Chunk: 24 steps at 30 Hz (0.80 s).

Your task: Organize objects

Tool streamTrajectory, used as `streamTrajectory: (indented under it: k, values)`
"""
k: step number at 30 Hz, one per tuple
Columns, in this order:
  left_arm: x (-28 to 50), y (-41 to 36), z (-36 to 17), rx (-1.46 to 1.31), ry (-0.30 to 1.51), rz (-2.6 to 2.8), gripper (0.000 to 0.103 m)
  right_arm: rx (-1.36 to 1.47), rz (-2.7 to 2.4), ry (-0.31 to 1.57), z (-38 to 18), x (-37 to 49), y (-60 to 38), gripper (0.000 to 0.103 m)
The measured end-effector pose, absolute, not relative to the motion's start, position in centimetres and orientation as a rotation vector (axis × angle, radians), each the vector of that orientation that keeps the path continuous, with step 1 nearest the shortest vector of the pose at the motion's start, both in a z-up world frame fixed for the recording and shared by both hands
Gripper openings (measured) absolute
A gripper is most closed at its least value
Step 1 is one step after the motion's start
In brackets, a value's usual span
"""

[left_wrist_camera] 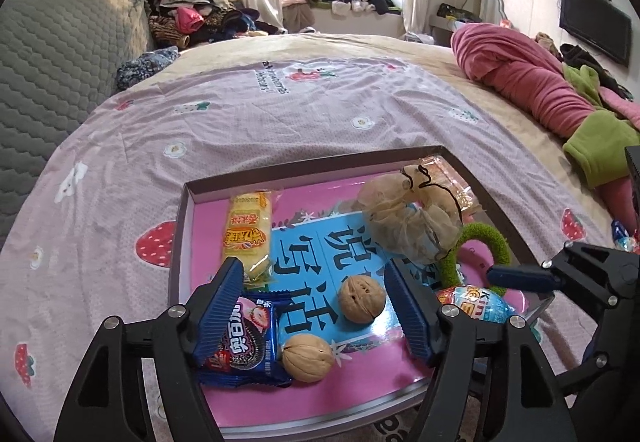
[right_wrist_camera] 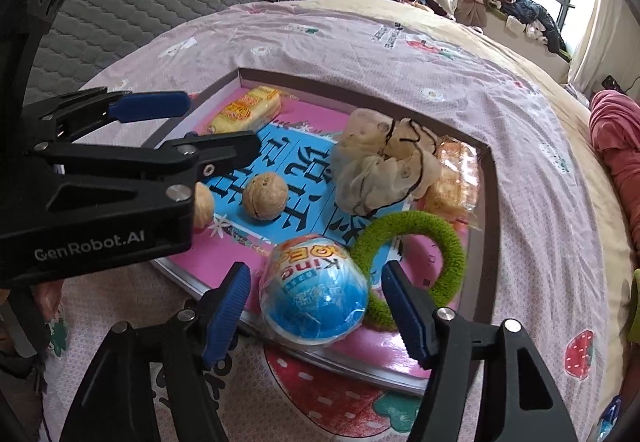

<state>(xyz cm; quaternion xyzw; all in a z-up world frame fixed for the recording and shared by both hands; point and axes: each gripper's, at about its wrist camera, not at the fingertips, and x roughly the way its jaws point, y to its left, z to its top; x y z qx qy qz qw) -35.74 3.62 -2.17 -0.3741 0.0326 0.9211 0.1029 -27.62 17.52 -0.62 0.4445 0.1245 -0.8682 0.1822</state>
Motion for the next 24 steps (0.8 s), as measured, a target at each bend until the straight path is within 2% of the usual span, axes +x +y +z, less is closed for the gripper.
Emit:
streamTrajectory:
  k: [17, 24]
  values:
    - [-35.0, 3.2, -1.0, -1.115, 0.089, 2.753, 0.082, 1.162, -2.561, 0.235, 2.1, -27.4, 19.2, 0.086]
    - [-34.2, 2.9, 0.3, -1.08, 0.07, 2.782, 0.086, 1.081, -2.668, 0.146, 4.1, -26.9, 20.7, 0.097]
